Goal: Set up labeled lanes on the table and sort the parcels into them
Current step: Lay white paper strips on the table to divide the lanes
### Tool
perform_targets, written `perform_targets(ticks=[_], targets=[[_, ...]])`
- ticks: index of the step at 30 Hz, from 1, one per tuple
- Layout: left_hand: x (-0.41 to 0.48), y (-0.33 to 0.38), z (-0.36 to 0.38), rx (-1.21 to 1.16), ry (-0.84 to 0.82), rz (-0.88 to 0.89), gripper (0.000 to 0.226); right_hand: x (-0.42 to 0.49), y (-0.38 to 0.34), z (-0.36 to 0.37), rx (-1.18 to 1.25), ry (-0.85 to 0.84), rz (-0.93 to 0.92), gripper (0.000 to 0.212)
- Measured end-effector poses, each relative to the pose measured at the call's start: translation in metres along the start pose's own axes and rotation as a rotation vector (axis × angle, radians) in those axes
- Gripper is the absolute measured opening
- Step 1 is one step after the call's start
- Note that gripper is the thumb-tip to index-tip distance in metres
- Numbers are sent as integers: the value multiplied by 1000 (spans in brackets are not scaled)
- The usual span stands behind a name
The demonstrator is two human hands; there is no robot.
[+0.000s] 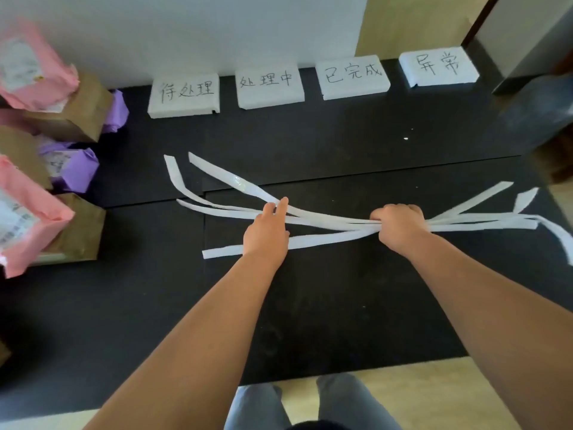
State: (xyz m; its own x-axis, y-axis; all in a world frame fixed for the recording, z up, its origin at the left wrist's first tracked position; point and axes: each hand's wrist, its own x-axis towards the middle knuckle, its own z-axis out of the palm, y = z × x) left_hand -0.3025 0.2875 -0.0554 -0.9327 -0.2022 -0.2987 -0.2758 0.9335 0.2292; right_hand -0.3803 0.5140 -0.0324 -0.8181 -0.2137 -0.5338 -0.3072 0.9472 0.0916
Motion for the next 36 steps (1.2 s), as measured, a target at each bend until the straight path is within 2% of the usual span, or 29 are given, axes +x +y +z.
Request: perform_targets(ticks=[6, 13, 15, 19, 22, 26, 30, 33, 36], targets=[[-2, 70, 24, -21, -33, 33, 78, 15, 50, 11, 249, -58, -76, 34], [-3, 93, 33, -63, -34, -17, 75, 27, 39, 13, 531, -7, -131, 22], [-2, 92, 34, -86, -34, -26, 70, 30, 37, 12, 569, 26, -123, 22], [1, 90, 30, -145, -35, -44, 46, 33, 35, 5, 644, 59, -88, 18], [-1, 91, 29, -173, -69, -45, 36, 32, 36, 0, 644, 126, -105, 19], [-3, 91, 26, -223, -97, -66, 31, 28, 34, -7, 619, 296, -144, 45], [0, 96, 1, -581, 28, -267, 30, 21, 33, -8, 443, 393, -234, 47], [3, 105, -23, -902, 32, -395, 31, 14, 30, -10, 309, 411, -255, 49], [9, 108, -34, -953, 40, -482, 31, 8, 23, -14, 274, 394, -256, 50]])
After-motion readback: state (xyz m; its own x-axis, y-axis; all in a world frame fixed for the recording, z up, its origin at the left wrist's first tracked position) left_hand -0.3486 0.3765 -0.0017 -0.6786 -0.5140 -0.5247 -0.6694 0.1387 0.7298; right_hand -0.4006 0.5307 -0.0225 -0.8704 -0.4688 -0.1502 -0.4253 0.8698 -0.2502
